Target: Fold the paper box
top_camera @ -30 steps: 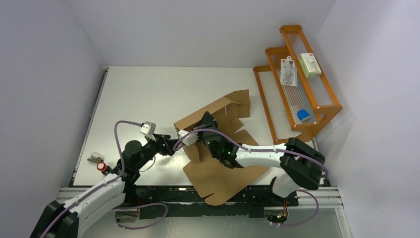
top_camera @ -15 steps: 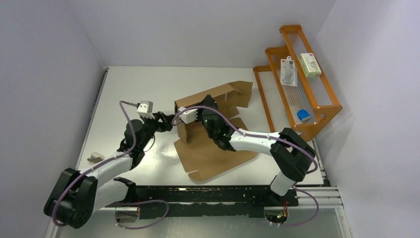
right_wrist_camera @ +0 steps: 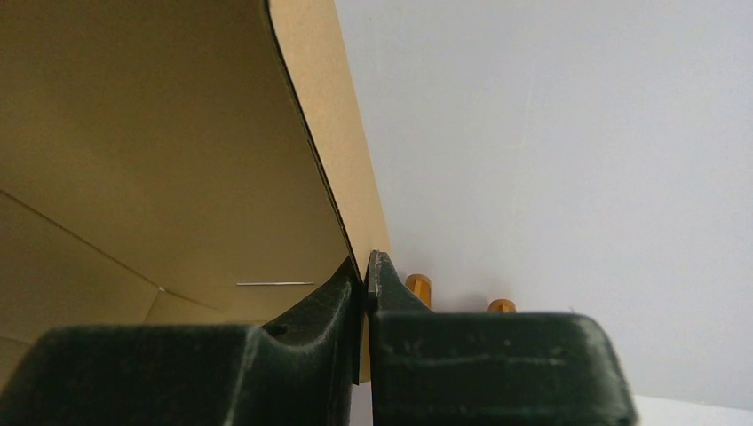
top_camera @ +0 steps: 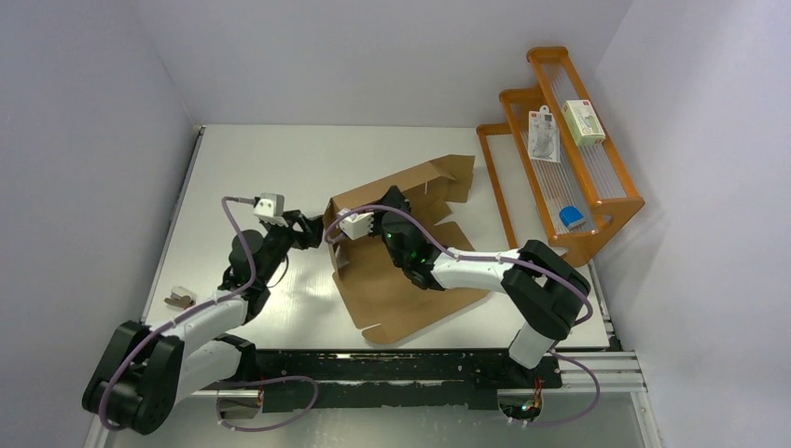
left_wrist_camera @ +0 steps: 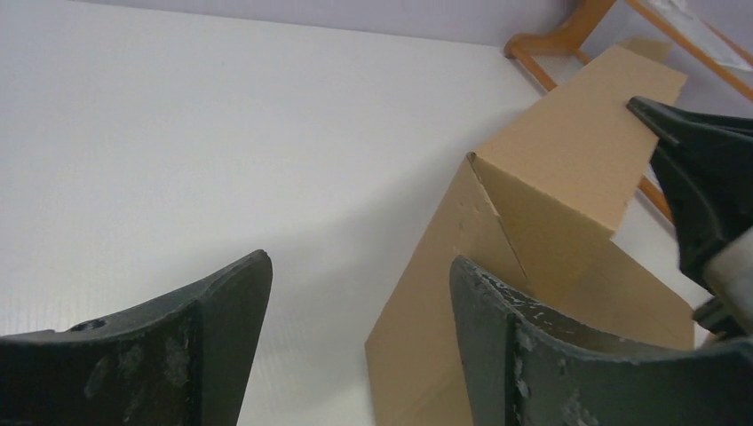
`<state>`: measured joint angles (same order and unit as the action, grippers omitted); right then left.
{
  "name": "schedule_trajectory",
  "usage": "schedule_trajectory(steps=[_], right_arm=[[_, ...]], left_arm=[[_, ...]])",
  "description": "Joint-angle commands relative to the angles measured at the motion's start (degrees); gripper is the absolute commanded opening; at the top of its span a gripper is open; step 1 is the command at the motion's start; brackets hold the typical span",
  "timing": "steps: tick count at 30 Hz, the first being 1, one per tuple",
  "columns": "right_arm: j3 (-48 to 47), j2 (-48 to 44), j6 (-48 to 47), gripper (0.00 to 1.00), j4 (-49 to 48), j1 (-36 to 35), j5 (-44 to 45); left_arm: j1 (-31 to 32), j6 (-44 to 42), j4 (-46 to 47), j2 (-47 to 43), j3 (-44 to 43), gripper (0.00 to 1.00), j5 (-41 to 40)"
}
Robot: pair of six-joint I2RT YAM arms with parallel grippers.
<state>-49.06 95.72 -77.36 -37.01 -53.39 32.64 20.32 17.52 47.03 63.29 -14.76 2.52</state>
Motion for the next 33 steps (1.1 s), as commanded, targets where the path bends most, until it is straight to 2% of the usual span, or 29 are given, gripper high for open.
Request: schedule_trajectory(steps=[1, 9, 17, 26, 33], right_arm=[[2.3, -0.6, 1.3, 0.07, -2.5, -0.4, 2.0], [3.8, -0.6, -0.6, 0.07, -4.3, -0.9, 1.0], [2.3, -1.5, -0.8, 0.07, -1.7, -1.0, 0.2], [1.2, -1.5, -0.2, 0.07, 0.7, -1.3, -1.1], [0.4, -2.6, 0.8, 0.07, 4.6, -1.6, -2.4]], left_arm=[[-0.3, 1.6, -1.5, -5.2, 2.4, 0.79, 0.8], [-0.2, 1.2, -6.3, -9.6, 4.6, 0.79, 6.9], [-0.2, 2.6, -10.1, -15.0, 7.2, 0.8, 8.0], [0.3, 1.1, -3.1, -7.9, 6.0, 0.8, 14.4], [5.1, -0.8, 0.6, -2.2, 3.7, 0.79, 11.2]])
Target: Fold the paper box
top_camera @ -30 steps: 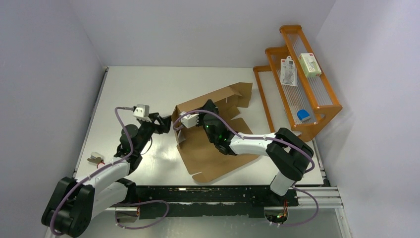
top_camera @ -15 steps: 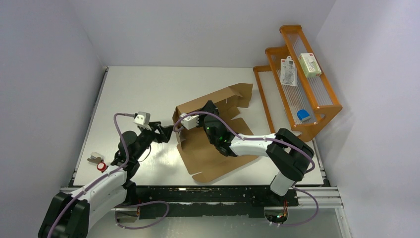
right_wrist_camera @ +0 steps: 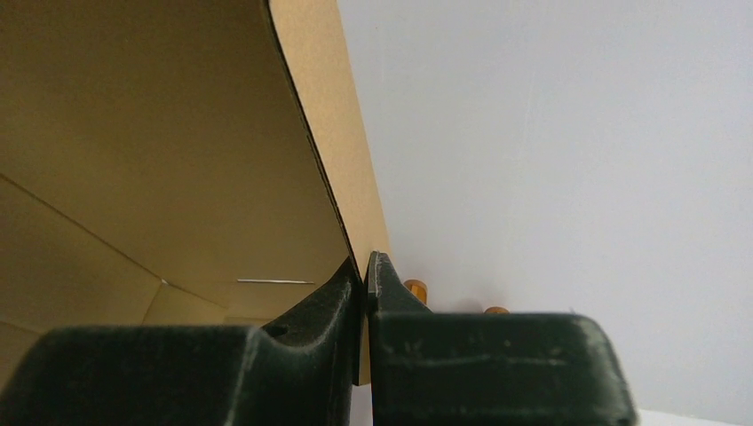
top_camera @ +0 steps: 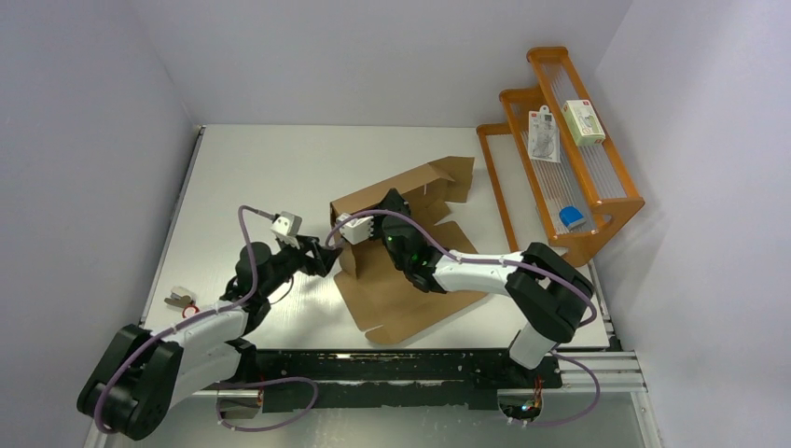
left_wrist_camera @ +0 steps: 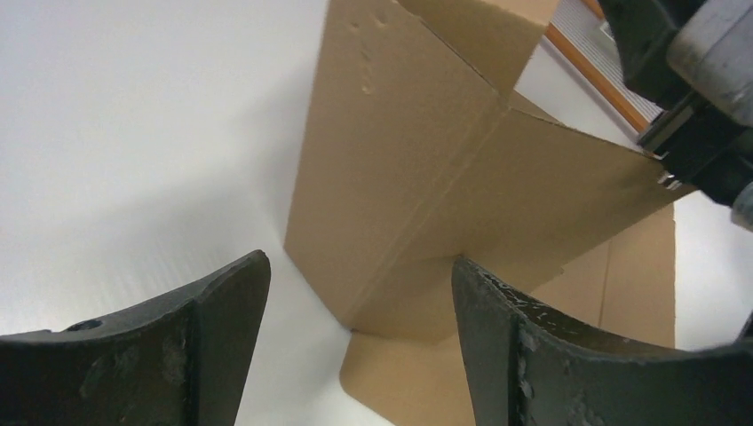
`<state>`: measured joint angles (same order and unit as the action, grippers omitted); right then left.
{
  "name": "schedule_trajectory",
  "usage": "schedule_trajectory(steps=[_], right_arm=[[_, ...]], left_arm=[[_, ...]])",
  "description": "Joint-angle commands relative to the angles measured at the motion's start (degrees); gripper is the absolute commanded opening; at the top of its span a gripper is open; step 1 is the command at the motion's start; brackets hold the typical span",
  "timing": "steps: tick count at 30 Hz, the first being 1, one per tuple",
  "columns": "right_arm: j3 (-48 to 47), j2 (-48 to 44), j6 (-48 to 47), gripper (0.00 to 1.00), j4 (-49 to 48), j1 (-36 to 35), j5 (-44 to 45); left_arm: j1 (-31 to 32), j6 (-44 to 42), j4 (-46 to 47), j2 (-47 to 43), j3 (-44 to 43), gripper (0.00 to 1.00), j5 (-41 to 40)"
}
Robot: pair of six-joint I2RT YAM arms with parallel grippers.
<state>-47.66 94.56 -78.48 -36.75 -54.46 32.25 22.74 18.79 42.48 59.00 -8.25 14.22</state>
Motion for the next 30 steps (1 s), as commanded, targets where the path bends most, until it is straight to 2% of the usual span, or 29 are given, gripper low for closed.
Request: schedule_trajectory(steps=[1, 15, 23, 30], right_arm=[[-1.2, -1.6, 2.2, 0.07, 5.0, -0.6, -2.1], [-3.2, -4.0, 5.8, 0.07, 14.1, -0.9, -4.5], [-4.4, -5.2, 8.9, 0.07, 19.1, -1.7, -5.8], [-2.3, -6.8, 9.1, 0.07, 20.8, -3.0, -5.9]], left_arm=[[3.4, -2.3, 5.5, 3.2, -3.1, 0.79, -1.5], [9.2, -0.8, 15.2, 10.1, -3.5, 0.79, -14.0], [13.3, 0.3, 21.1, 12.2, -2.1, 0.79, -27.9], [14.2, -0.1, 27.4, 16.3, -2.5, 0.78, -31.2]])
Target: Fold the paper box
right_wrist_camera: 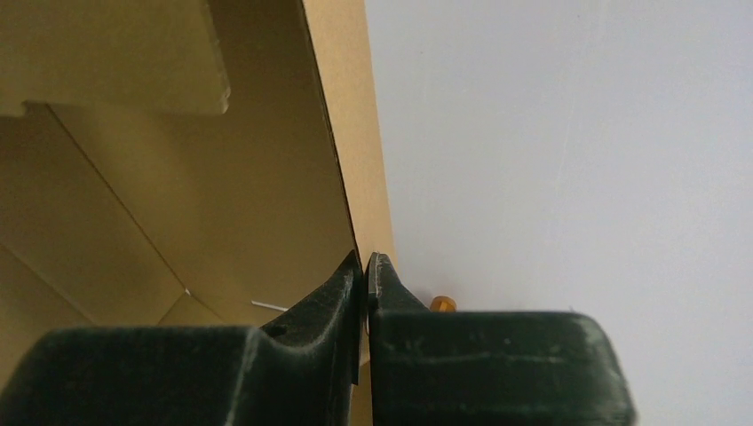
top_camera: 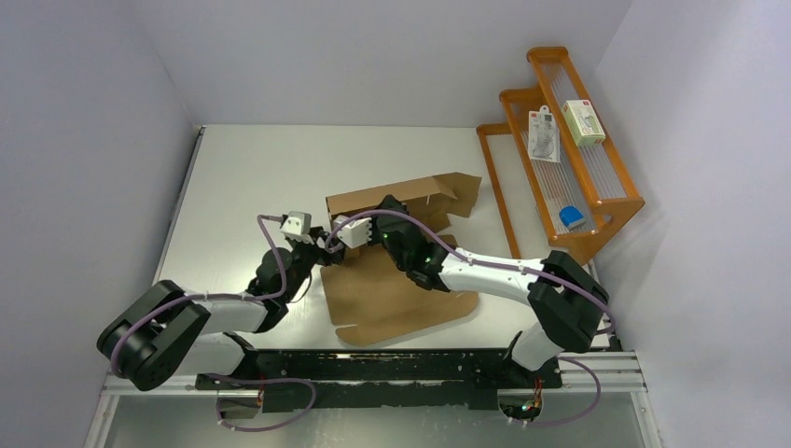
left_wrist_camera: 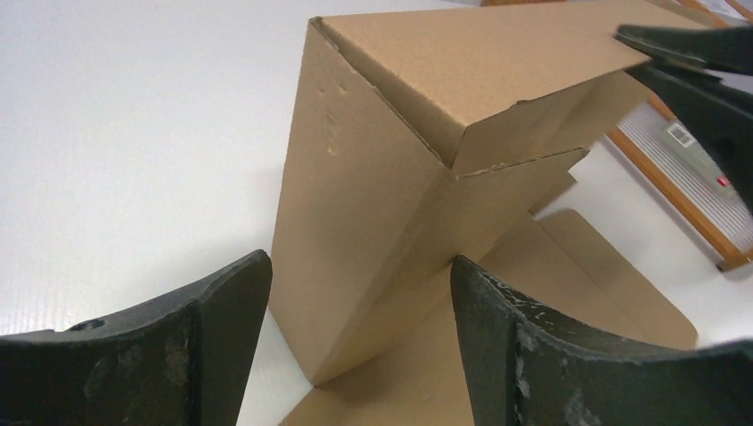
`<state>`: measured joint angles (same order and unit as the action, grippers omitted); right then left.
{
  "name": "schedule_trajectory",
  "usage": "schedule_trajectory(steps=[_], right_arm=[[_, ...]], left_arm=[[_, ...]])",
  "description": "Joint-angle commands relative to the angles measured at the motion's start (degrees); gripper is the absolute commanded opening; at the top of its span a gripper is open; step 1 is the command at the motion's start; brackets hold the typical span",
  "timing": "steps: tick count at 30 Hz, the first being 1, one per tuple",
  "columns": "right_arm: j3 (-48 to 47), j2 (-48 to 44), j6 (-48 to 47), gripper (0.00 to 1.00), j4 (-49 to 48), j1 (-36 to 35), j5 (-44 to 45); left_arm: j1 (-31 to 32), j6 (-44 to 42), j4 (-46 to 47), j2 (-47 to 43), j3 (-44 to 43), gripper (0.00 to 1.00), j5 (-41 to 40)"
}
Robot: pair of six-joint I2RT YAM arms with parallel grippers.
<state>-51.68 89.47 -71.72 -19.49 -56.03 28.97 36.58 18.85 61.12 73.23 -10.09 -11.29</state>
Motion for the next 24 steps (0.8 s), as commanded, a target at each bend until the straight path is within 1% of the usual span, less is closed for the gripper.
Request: schedule_trajectory(steps=[1, 4, 6, 10, 14, 17, 21, 24], right_arm=[[2.4, -1.9, 2.1, 0.07, 3.2, -1.7, -2.5], [2.9, -2.2, 2.9, 0.07, 3.8, -2.4, -2.1], [2.8, -2.2, 3.3, 0.08, 4.4, -3.1, -1.8], [2.6, -2.1, 4.0, 0.08, 5.9, -3.8, -1.4], [2.5, -1.8, 3.8, 0.08, 7.4, -3.9, -1.2], [3.4, -1.0, 2.8, 0.08, 6.6, -3.9, -0.3], [3.5, -0.5, 2.9, 0.08, 6.4, -3.9, -0.4], [2.8, -0.5, 3.5, 0.08, 7.5, -4.0, -1.5]], left_arm=[[0.3, -0.5, 9.3, 2.6, -0.6, 0.78, -6.5], [0.3, -1.7, 11.8, 4.9, -0.2, 0.74, -8.0], [0.3, -2.8, 15.4, 7.1, 0.3, 0.72, -8.5], [0.3, -4.7, 22.4, 11.3, 0.8, 0.73, -8.2], [0.0, -5.8, 28.1, 15.5, 0.6, 0.74, -7.2], [-1.4, -5.6, 32.3, 18.0, 0.7, 0.74, -4.7], [-3.3, -5.0, 33.7, 20.1, 0.1, 0.72, -2.6], [-4.4, -4.5, 36.8, 21.8, 0.1, 0.72, -1.6]])
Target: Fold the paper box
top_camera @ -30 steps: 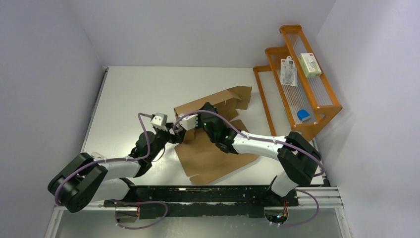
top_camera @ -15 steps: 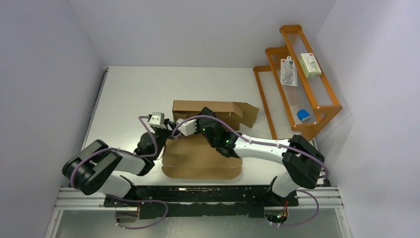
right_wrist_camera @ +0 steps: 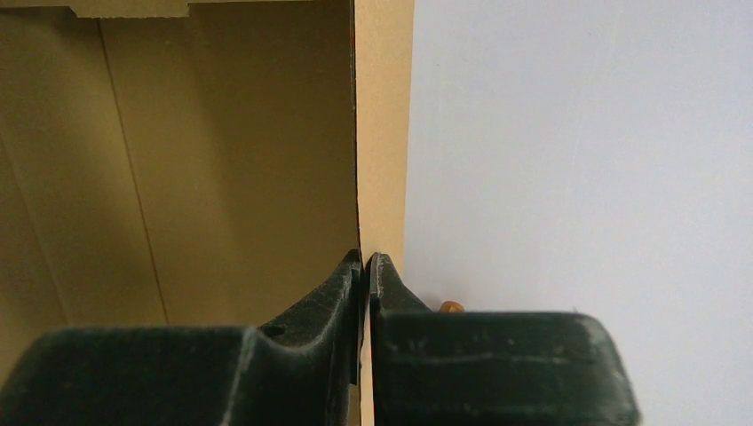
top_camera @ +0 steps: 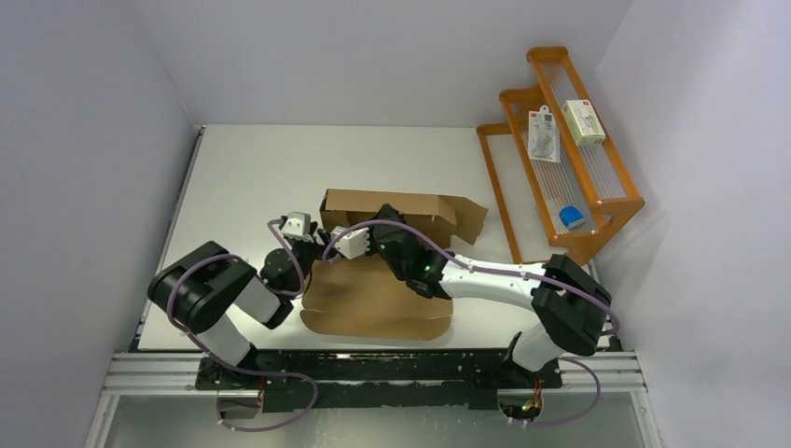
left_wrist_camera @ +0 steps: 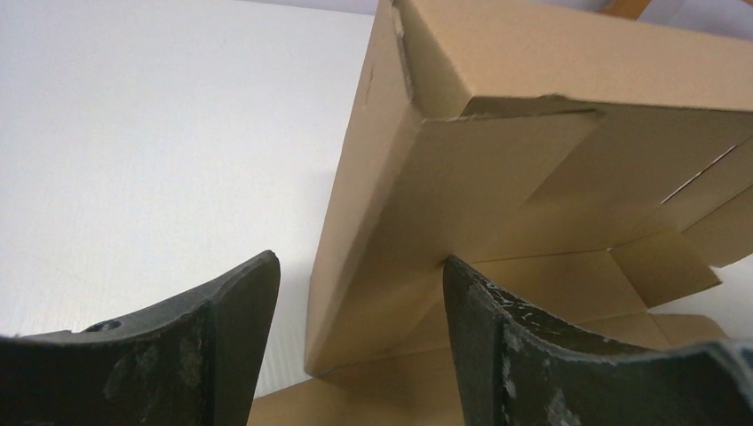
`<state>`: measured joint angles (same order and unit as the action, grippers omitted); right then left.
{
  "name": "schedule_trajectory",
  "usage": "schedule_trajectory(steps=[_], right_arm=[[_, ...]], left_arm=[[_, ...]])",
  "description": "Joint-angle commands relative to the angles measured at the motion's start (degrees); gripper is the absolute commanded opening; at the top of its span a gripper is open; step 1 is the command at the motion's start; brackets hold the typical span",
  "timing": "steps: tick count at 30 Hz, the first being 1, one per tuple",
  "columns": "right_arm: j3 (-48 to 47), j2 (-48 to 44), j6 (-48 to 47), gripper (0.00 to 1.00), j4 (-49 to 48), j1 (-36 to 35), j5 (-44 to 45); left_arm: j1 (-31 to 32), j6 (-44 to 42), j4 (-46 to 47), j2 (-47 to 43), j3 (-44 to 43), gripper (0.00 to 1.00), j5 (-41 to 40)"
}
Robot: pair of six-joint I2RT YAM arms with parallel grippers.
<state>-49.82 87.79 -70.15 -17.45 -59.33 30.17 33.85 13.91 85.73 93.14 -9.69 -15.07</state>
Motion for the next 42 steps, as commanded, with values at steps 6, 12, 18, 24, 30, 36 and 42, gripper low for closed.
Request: schedule_trajectory(steps=[6, 12, 18, 24, 30, 36, 42], right_arm=[[-0.5, 1.2, 2.7, 0.08, 8.4, -0.7, -4.7], [-1.4, 2.1, 2.5, 0.08, 9.4, -0.8, -4.5], [-3.0, 2.5, 3.4, 0.08, 11.4, -0.9, -6.0], [-4.5, 2.7, 4.9, 0.08, 14.1, -0.9, -7.3], [-5.4, 3.2, 5.4, 0.08, 15.0, -0.9, -7.8], [-7.3, 3.7, 6.1, 0.08, 16.9, -0.9, -8.8], [-8.5, 4.3, 7.0, 0.08, 19.2, -1.0, -9.5]], left_arm=[[-2.5, 1.1, 14.1, 4.6, -2.5, 0.71, 4.8], [-2.5, 2.4, 19.0, 7.8, -3.3, 0.66, 2.8], [-2.5, 5.4, 19.1, 9.6, -5.6, 0.56, -1.3], [-2.5, 6.9, 19.1, 9.2, -7.6, 0.47, -4.6], [-2.5, 7.7, 19.2, 10.0, -9.6, 0.41, -7.5], [-2.4, 8.5, 19.2, 11.7, -11.3, 0.35, -10.8], [-2.4, 7.7, 19.2, 13.0, -12.6, 0.37, -13.8]])
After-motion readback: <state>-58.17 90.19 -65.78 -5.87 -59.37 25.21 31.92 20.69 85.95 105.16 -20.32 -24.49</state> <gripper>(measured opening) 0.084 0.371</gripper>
